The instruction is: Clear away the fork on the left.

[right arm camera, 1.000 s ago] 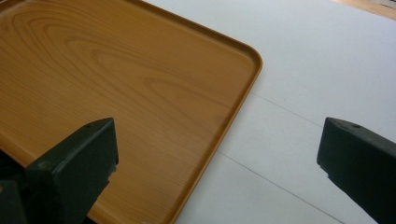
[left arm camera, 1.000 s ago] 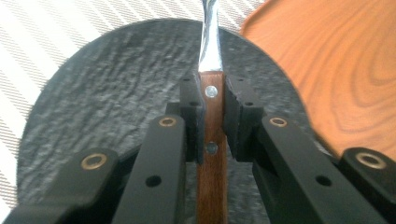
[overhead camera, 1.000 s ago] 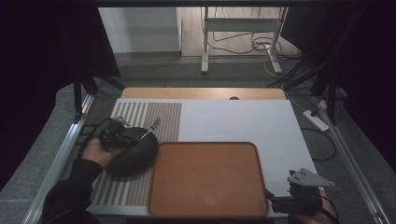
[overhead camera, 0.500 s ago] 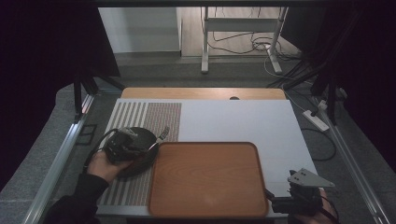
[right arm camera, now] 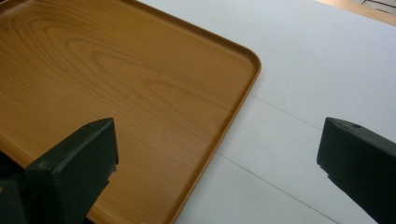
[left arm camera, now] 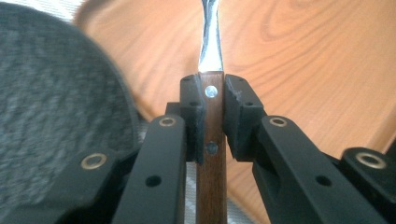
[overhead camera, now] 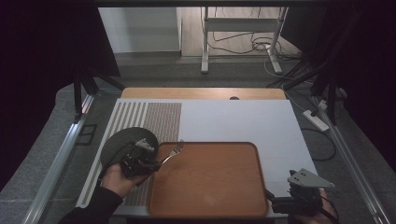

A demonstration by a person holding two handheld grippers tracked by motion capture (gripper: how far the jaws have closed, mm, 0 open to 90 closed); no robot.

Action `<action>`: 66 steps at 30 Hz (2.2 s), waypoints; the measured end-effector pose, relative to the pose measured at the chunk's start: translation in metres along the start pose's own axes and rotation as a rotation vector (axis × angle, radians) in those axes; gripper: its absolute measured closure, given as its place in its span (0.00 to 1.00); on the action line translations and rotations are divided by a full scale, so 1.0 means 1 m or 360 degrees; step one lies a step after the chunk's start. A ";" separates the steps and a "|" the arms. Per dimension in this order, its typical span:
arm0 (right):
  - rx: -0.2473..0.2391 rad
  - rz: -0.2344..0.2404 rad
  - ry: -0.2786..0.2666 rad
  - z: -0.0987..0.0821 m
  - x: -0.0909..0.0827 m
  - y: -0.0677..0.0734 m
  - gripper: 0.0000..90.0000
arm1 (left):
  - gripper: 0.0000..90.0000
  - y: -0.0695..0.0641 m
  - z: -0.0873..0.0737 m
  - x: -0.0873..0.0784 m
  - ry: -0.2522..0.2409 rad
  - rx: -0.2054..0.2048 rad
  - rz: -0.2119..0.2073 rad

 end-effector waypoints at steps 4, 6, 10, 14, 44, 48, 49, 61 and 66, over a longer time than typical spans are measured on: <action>-0.0004 -0.0001 0.0001 0.000 0.000 0.000 0.00 | 0.87 -0.012 0.007 0.010 0.0033 0.0029 -0.0014; -0.0003 -0.0001 0.0002 0.000 0.000 0.000 0.00 | 0.87 -0.017 0.010 0.014 0.0050 0.0049 -0.0006; -0.0008 0.0000 0.0003 0.000 0.000 0.000 0.00 | 0.87 -0.027 0.015 0.025 0.0081 0.0075 -0.0010; -0.0010 0.0001 0.0005 0.000 0.000 0.000 0.00 | 0.87 -0.035 0.019 0.038 0.0141 0.0117 0.0009; 0.0004 0.0010 0.0007 0.000 0.001 -0.001 0.00 | 0.99 -0.055 0.067 0.072 0.0196 0.0368 0.0031; 0.0004 0.0011 0.0007 0.000 0.001 -0.001 0.00 | 0.99 -0.047 0.066 0.071 0.0186 0.0329 0.0050; 0.0004 0.0011 0.0007 0.000 0.001 -0.001 0.00 | 0.99 -0.043 0.066 0.070 0.0183 0.0310 0.0061; 0.0002 0.0013 0.0004 0.000 0.001 -0.001 0.00 | 0.99 -0.004 0.057 0.063 0.0167 0.0109 0.0036; 0.0001 0.0016 0.0004 0.000 0.000 -0.001 0.00 | 0.99 0.005 0.053 0.061 0.0170 0.0061 0.0032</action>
Point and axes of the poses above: each handheld gripper's, and its own axes: x roughly forward along the jaws, z roughly out of its top, y roughly to its left, the point moved 2 cm from there along x, roughly forward along the jaws, and after that the axes turned 13 degrees about y, right-handed, at the moved point
